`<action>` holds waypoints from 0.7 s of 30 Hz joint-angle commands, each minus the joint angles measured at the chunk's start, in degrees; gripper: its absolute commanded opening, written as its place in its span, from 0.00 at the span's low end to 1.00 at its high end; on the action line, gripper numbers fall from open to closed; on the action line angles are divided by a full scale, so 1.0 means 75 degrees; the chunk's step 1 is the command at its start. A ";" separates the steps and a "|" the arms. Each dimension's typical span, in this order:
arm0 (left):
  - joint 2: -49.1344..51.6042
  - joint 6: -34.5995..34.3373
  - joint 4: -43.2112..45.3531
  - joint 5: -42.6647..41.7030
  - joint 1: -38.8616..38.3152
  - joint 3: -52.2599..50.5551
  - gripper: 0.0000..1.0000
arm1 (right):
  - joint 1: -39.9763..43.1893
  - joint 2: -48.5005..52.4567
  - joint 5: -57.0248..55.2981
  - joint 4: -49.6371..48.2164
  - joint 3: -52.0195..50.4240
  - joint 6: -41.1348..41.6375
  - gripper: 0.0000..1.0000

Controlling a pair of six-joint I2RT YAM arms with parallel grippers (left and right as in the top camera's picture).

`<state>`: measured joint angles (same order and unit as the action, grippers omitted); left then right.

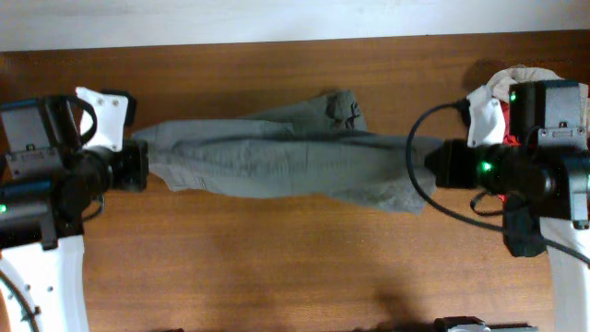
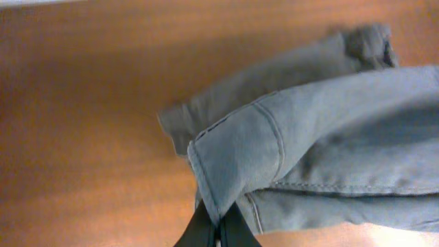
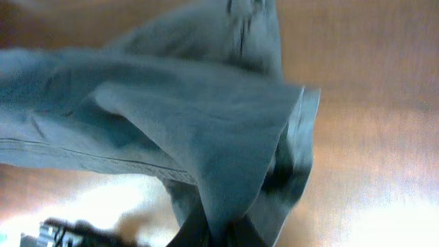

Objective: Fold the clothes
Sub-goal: 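Lift the trousers with both grippers and stretch them sideways, then lay the folded trousers down on the table and open both grippers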

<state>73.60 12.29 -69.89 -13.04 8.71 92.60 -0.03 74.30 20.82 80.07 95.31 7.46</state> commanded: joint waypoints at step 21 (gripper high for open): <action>0.4555 -0.0093 0.3369 0.1894 0.0085 0.0140 0.14 | 0.0009 0.5435 0.1224 -0.5488 0.0152 0.0134 0.26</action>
<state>104.68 12.01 -46.83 -6.48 8.64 92.79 -0.27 113.69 29.76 41.34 95.74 8.36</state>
